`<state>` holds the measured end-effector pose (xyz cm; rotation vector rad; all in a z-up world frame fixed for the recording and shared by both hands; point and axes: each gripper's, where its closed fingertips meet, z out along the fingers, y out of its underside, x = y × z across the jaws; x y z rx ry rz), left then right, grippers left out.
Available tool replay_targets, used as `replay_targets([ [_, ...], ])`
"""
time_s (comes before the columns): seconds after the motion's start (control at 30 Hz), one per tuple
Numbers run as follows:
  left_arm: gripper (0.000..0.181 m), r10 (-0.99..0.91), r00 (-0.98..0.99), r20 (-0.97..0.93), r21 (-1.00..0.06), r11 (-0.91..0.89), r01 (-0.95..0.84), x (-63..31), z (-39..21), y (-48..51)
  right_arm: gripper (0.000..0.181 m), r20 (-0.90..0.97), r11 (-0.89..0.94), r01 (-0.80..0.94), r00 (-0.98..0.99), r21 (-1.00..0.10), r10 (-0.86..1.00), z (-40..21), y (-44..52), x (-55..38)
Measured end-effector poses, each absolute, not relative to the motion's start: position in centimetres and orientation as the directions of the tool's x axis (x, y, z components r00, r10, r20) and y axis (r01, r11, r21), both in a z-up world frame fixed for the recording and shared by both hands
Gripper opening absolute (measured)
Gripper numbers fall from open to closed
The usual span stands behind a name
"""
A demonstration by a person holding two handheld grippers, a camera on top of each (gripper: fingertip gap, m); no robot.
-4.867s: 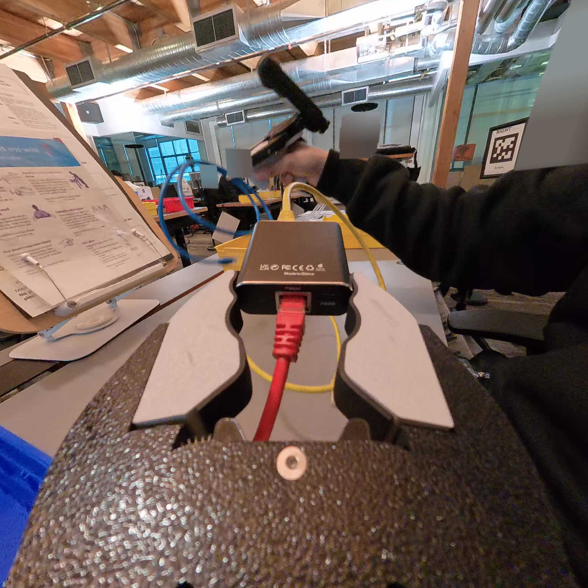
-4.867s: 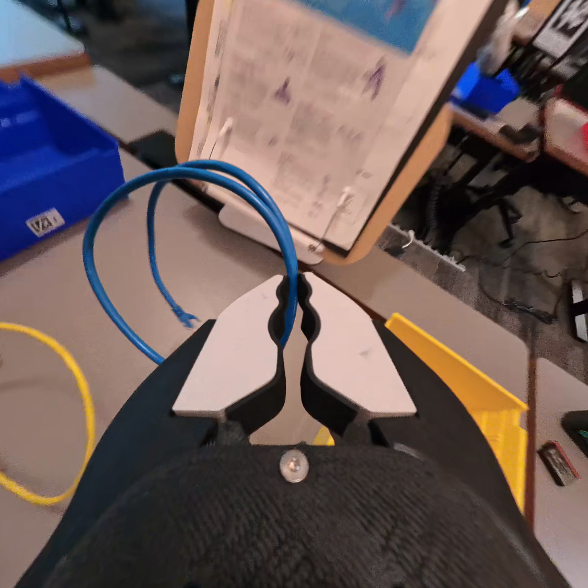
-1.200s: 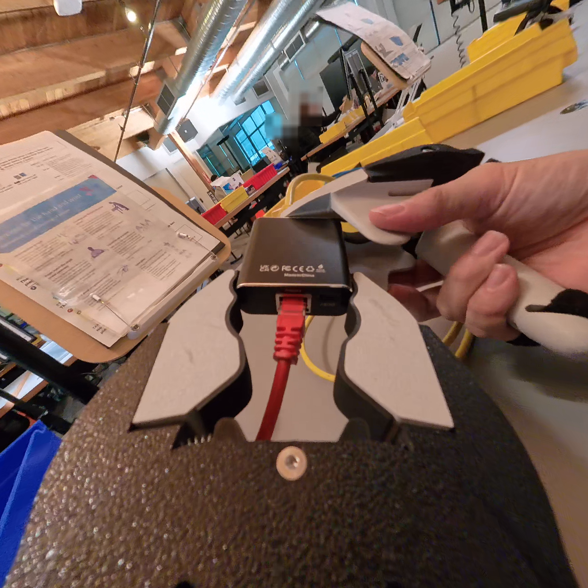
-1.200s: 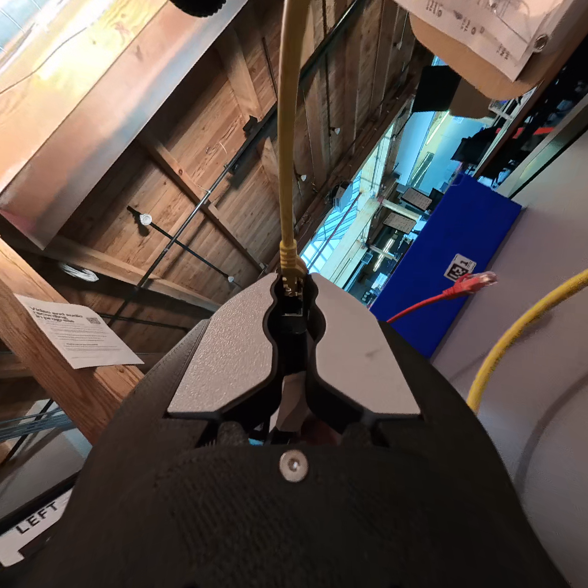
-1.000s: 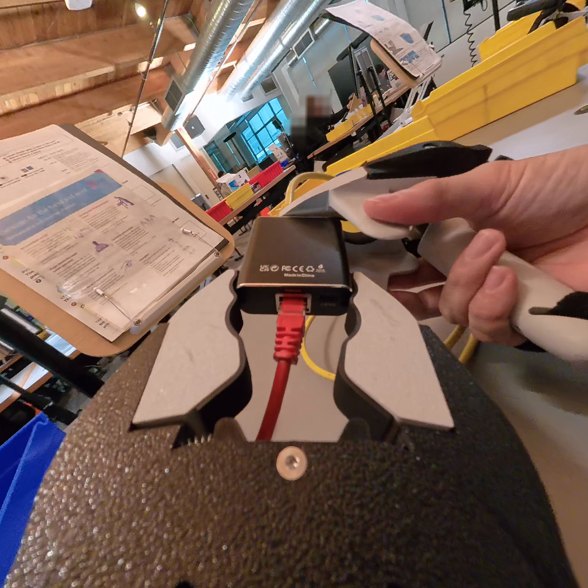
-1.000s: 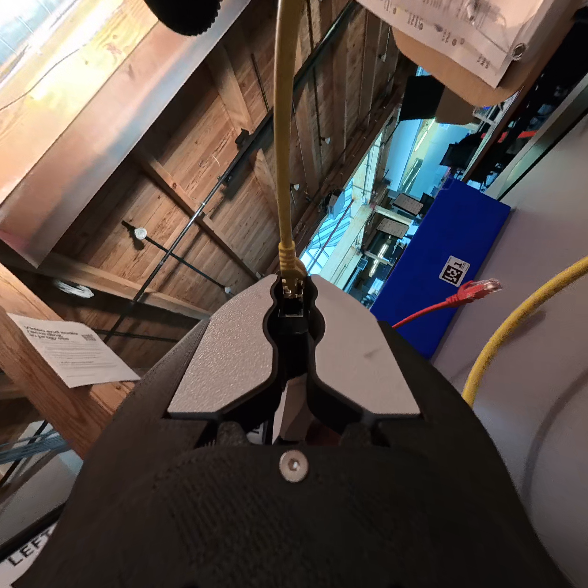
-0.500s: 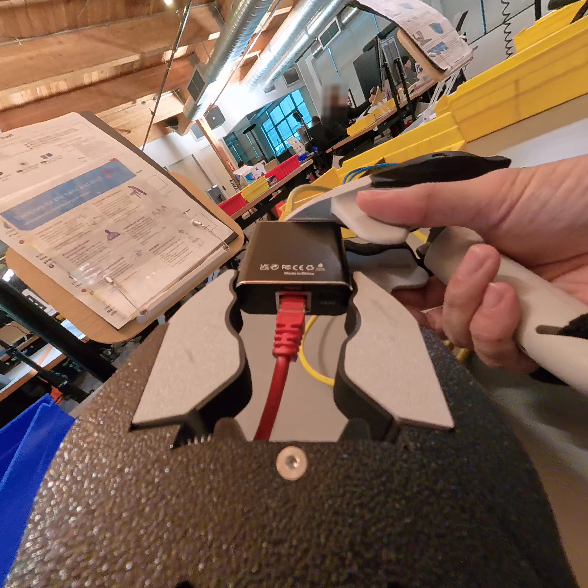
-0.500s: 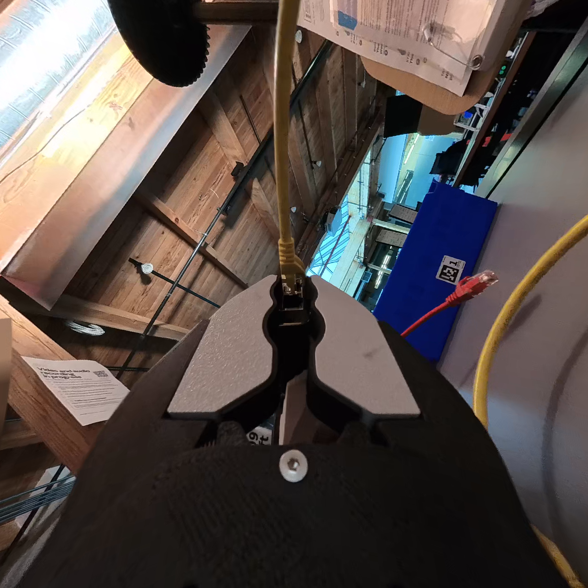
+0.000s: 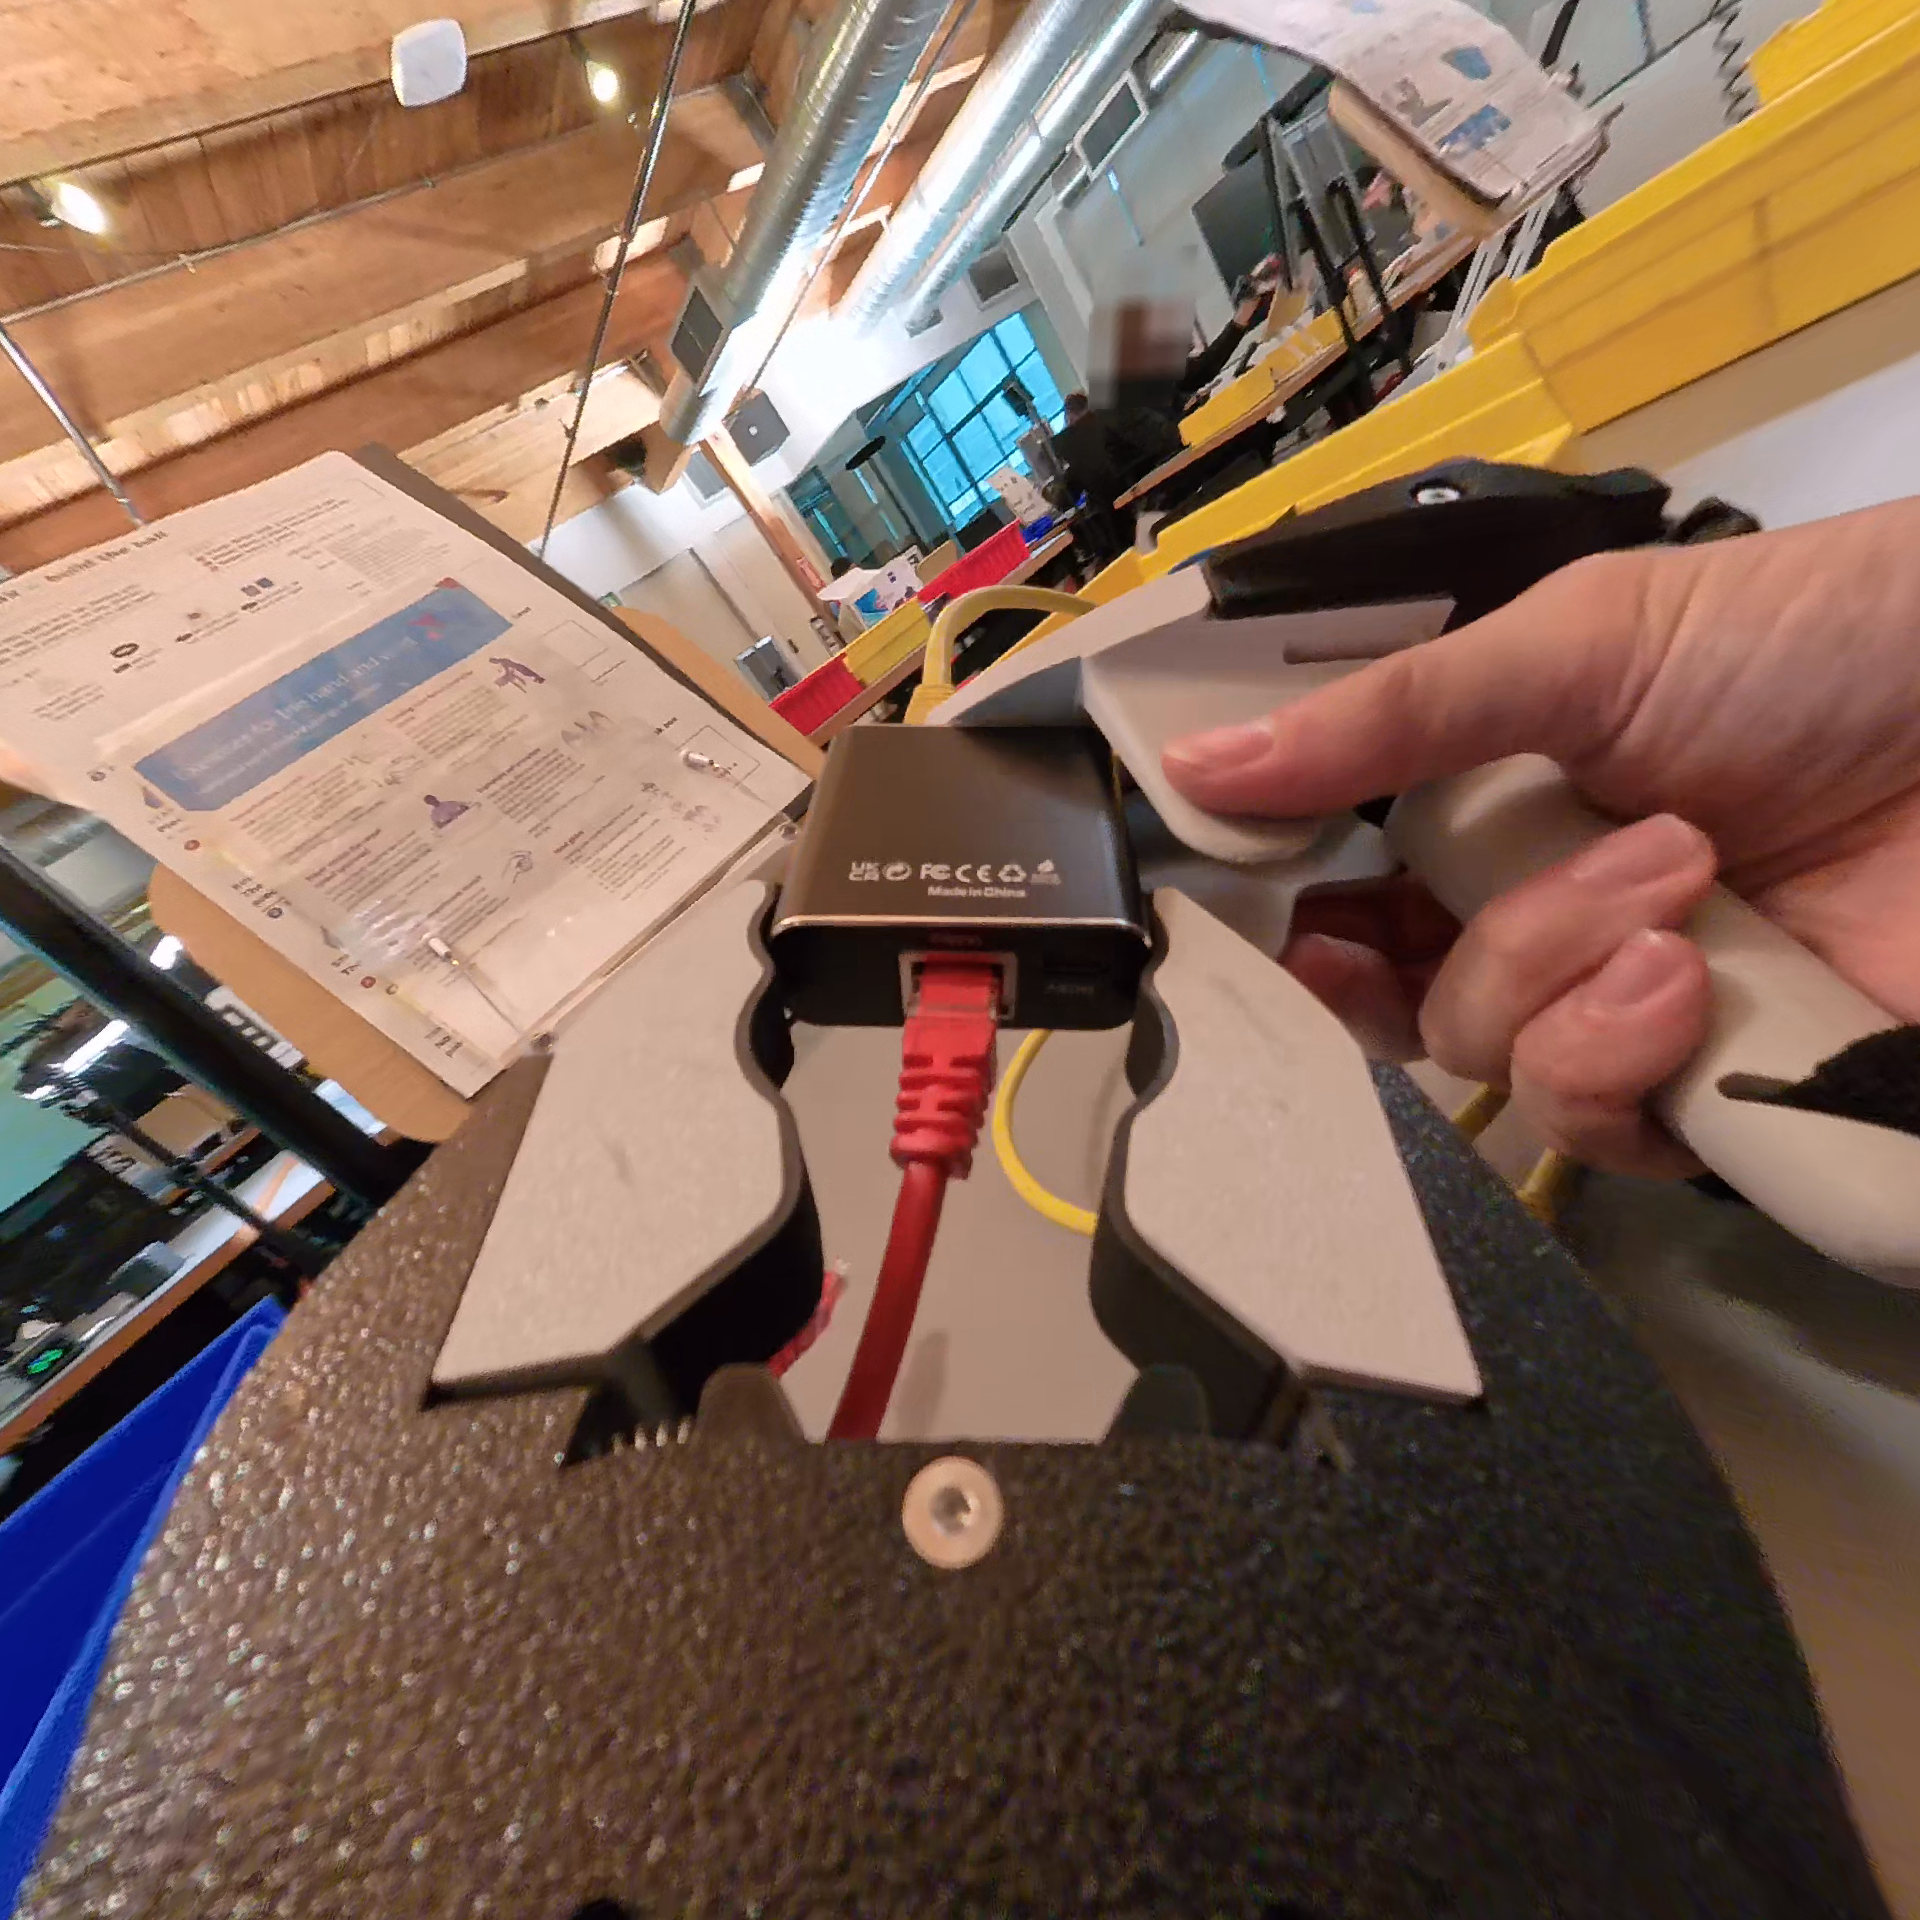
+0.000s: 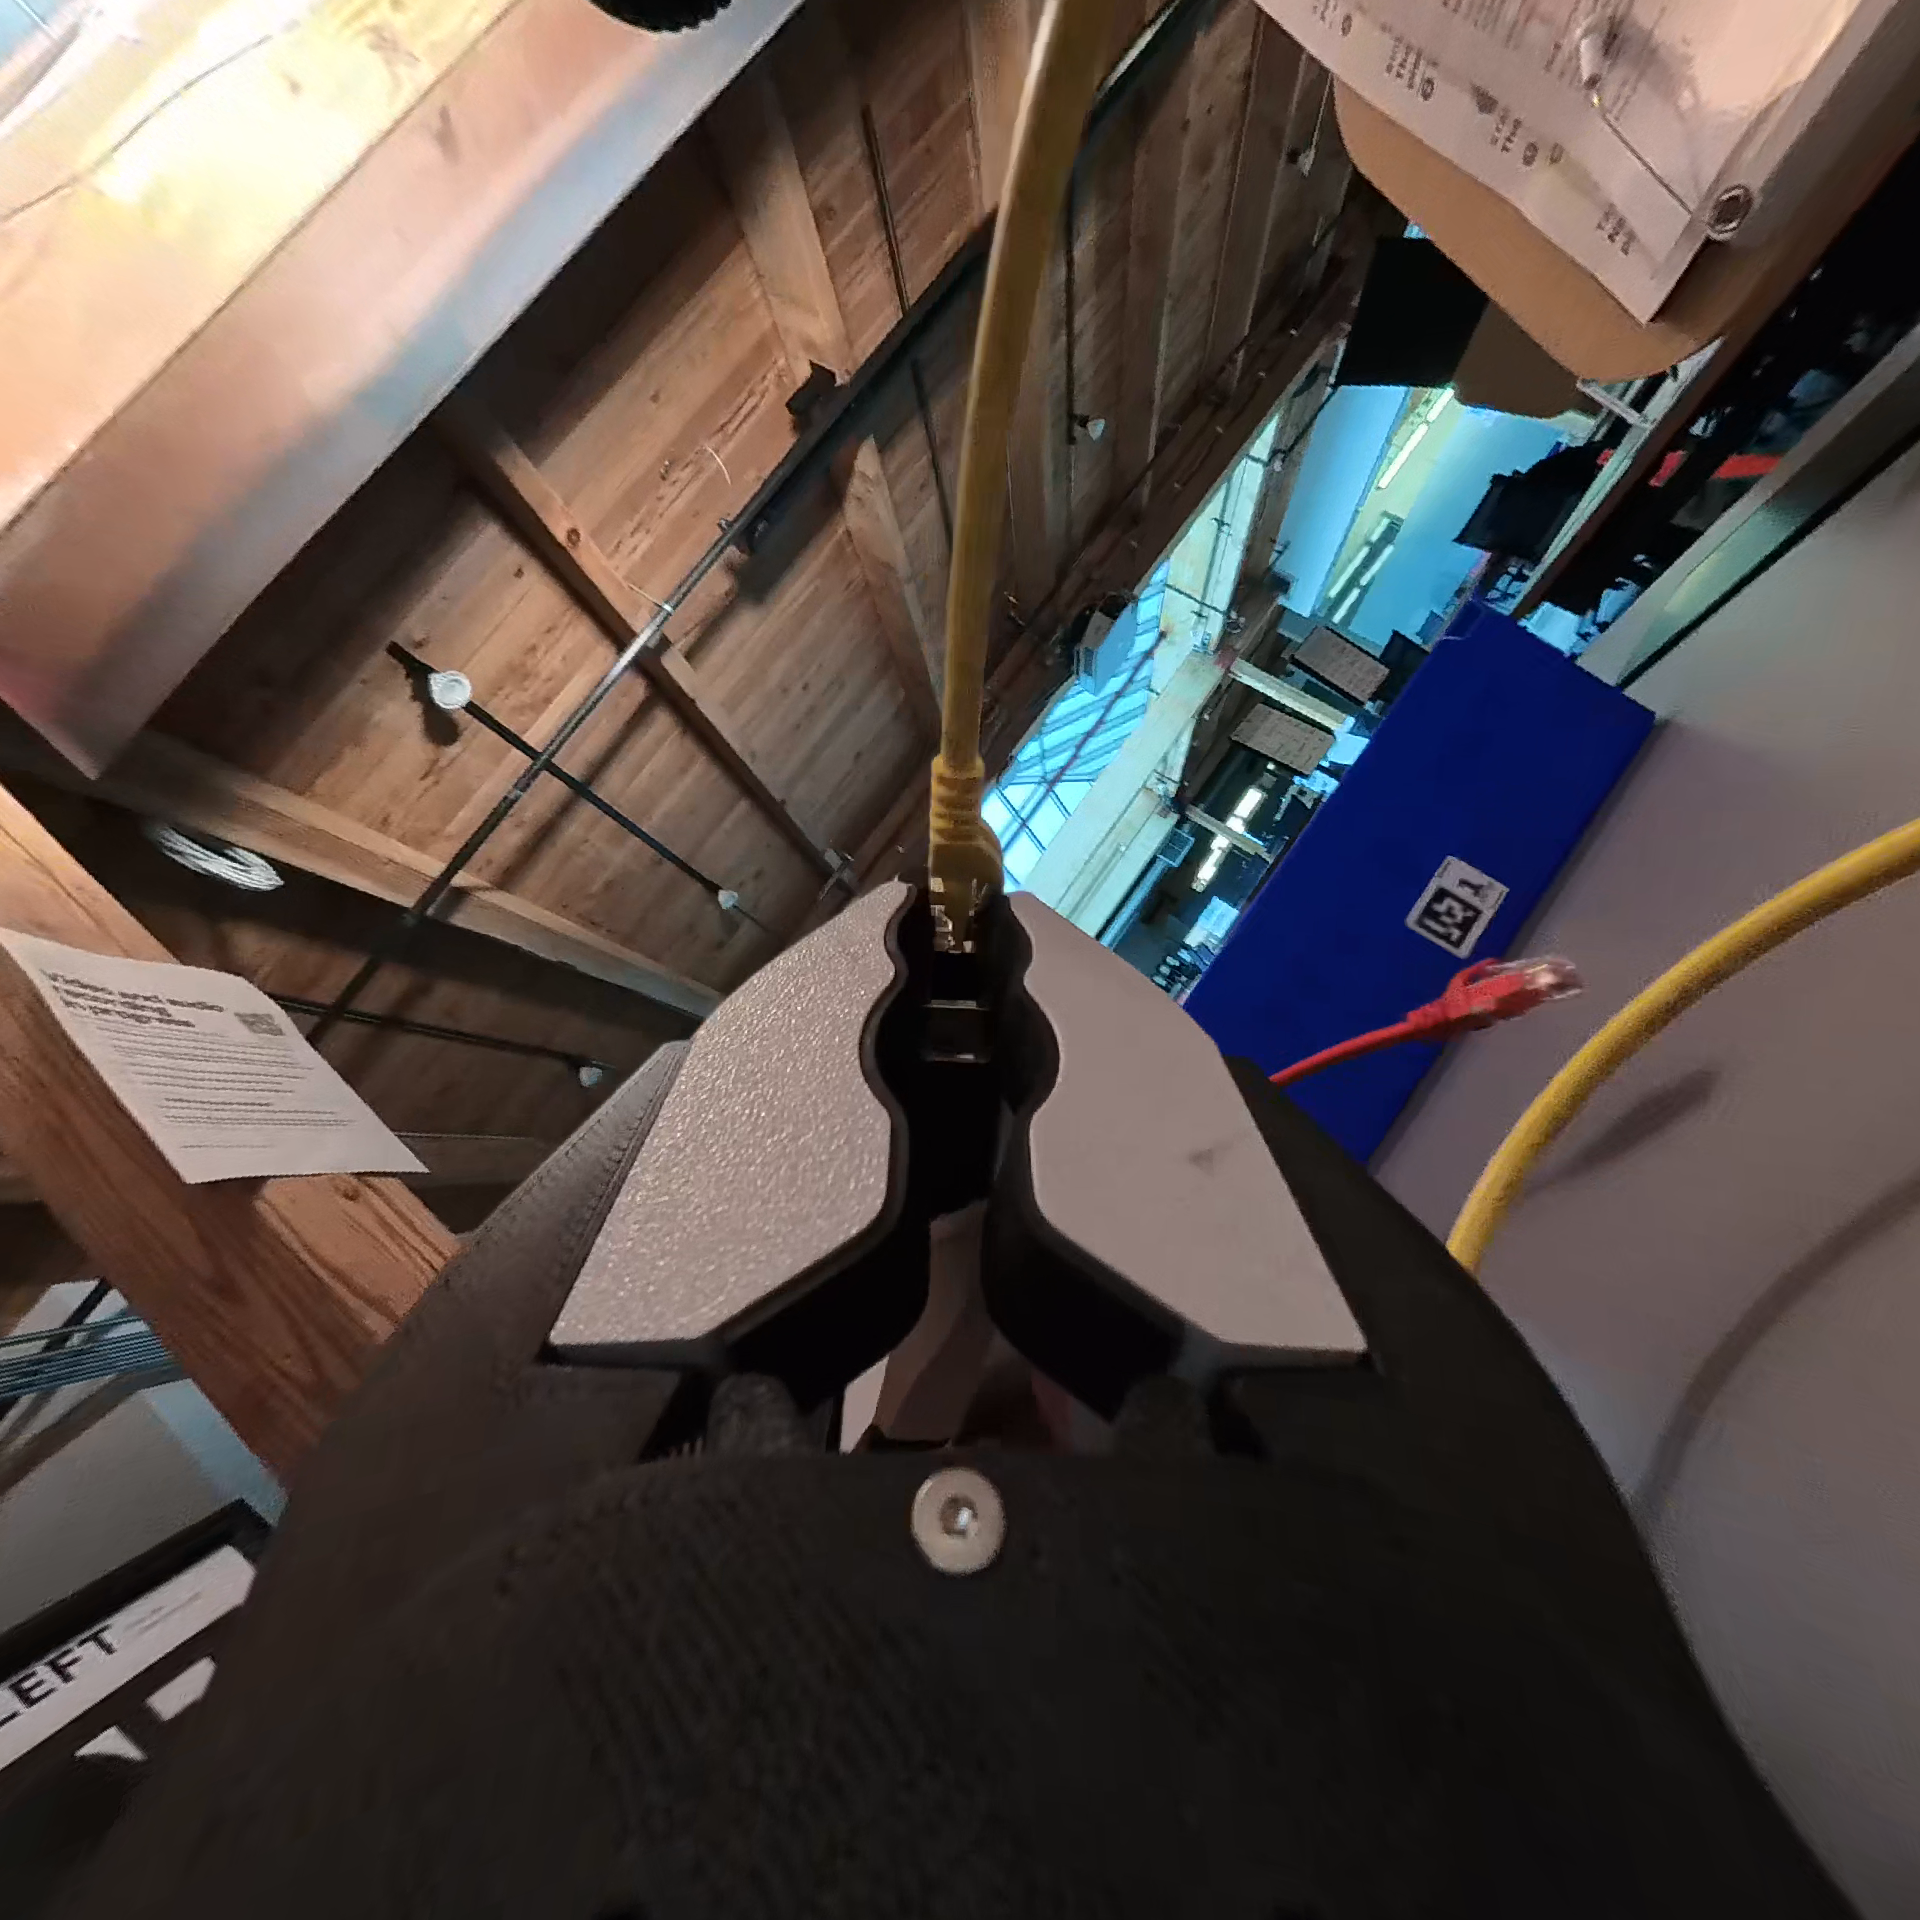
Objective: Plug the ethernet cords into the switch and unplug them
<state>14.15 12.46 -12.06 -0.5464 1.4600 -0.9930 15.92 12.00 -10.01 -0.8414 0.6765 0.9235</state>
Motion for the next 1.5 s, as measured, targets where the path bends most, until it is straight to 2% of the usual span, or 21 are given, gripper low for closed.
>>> replay_targets([
  [0.1,0.063,-0.807,-0.128,-0.577,-0.81,0.546,0.212,14.2,-12.2,12.6,0.011,-0.801,0.332,-0.878,0.461,-0.346,0.382,-10.3,12.2,16.2],
  [0.17,0.062,-0.814,-0.134,-0.565,-0.815,0.525,0.247,13.9,-11.8,12.3,0.011,-0.793,0.39,-0.853,0.49,-0.348,0.363,-9.9,11.2,17.8],
  [0.3,0.062,-0.821,-0.122,-0.557,-0.815,0.513,0.269,13.6,-11.1,12.4,0.01,-0.697,0.378,-0.73,0.673,-0.569,0.248,-8.5,10.1,18.6],
  [0.43,0.062,-0.859,-0.125,-0.497,-0.85,0.452,0.272,13.4,-10.4,13.7,0.01,-0.513,0.213,-0.529,0.849,-0.822,0.129,-6.0,9.1,18.1],
  [0.6,0.062,-0.879,-0.134,-0.458,-0.875,0.419,0.241,13.3,-10.5,15.1,0.01,-0.238,-0.037,-0.239,0.971,-0.97,-0.028,-2.5,5.3,21.5],
  [0.7,0.062,-0.887,-0.148,-0.437,-0.887,0.397,0.235,13.4,-10.7,15.3,0.009,-0.114,-0.18,-0.132,0.988,-0.975,-0.107,-0.8,2.1,25.2],
  [0.8,0.062,-0.887,-0.161,-0.432,-0.891,0.393,0.228,13.4,-10.9,15.3,0.009,-0.056,-0.316,-0.097,0.989,-0.944,-0.137,0.3,-1.0,28.7],
  [0.97,0.062,-0.885,-0.179,-0.43,-0.894,0.389,0.222,13.6,-11.1,15.1,0.009,0.178,-0.596,-0.012,0.949,-0.803,-0.259,1.1,-6.1,35.4],
  [1.13,0.062,-0.889,-0.188,-0.417,-0.901,0.377,0.214,13.8,-11.3,15.2,0.009,0.241,-0.579,0.027,0.924,-0.815,-0.296,6.5,-7.8,36.5],
  [1.37,0.062,-0.897,-0.203,-0.393,-0.913,0.354,0.204,13.9,-11.6,15.4,0.008,0.122,-0.423,0.047,0.981,-0.905,-0.151,10.7,-5.8,29.3],
  [1.5,0.062,-0.899,-0.21,-0.384,-0.916,0.343,0.209,13.8,-11.5,15.2,0.008,0.207,-0.455,0.079,0.948,-0.887,-0.24,11.9,-6.8,31.0],
])
